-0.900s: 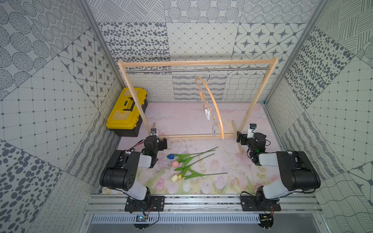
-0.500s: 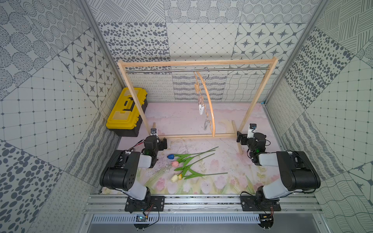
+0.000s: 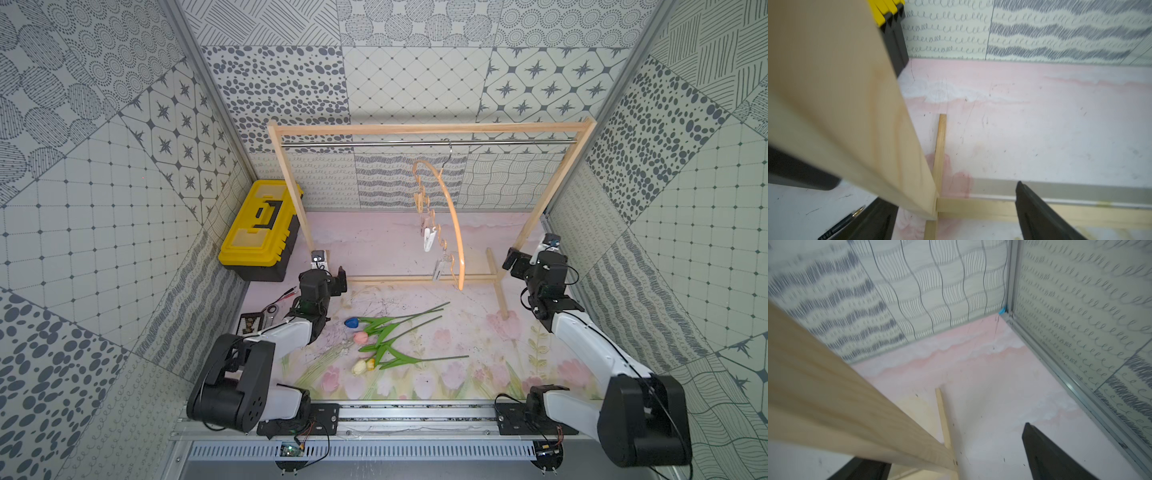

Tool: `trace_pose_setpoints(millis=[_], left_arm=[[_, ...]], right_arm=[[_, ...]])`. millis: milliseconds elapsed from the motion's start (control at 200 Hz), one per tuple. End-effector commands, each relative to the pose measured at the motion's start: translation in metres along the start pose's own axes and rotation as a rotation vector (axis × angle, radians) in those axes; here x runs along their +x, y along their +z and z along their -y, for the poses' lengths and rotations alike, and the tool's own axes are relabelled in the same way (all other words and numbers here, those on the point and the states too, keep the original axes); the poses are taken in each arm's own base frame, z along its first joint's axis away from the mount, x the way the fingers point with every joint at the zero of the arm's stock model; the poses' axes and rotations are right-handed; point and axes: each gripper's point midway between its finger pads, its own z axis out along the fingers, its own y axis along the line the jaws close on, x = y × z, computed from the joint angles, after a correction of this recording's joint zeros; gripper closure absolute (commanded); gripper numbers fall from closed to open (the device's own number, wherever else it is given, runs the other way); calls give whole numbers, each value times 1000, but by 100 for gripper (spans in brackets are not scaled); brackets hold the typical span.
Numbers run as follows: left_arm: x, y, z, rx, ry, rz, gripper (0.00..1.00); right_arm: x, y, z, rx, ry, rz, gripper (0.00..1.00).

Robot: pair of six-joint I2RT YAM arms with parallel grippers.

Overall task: Dry the flowers on a clothes hanger
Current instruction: Pick up the flower at the center of the board.

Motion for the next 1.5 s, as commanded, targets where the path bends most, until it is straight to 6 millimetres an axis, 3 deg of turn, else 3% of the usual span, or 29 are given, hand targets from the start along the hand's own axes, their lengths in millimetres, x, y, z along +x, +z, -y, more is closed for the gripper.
trace_pose_setpoints(millis=[0, 100, 255, 390, 495, 565, 690, 871, 1006, 1086, 1186, 1321, 1366, 1491], left_arm=[[1, -43, -22, -160, -302, -136, 16], [16, -61, -8, -98, -398, -199, 20], [33, -87, -5, -116, -429, -266, 23], [42, -109, 5, -70, -459, -316, 27], [45, -127, 19, 2, -439, -323, 29], [52, -135, 31, 51, -406, -348, 31], [67, -143, 66, 185, -323, -426, 41], [83, -153, 117, 368, -238, -501, 46], [104, -150, 130, 384, -242, -573, 50], [111, -149, 136, 396, -239, -600, 53], [108, -152, 139, 411, -223, -606, 53], [108, -159, 145, 456, -187, -624, 53], [112, -160, 142, 446, -179, -634, 53], [116, -158, 130, 385, -190, -632, 53]], right_arm=[[81, -29, 57, 178, 347, -279, 0], [102, -45, 53, 182, 330, -433, 2], [114, -76, 41, 190, 177, -528, 10], [131, -110, 14, 132, 22, -620, 34], [146, -133, -8, 91, -28, -696, 49], [158, -144, -21, 69, -44, -735, 64], [186, -158, -52, 15, -80, -804, 73], [234, -186, -90, -33, -162, -947, 73], [246, -177, -112, -91, -120, -939, 70], [247, -172, -139, -179, -120, -924, 70], [265, -176, -154, -193, -159, -990, 70], [287, -195, -171, -285, -237, -1029, 60], [288, -202, -183, -366, -256, -1030, 56], [289, -214, -192, -470, -359, -1047, 43]])
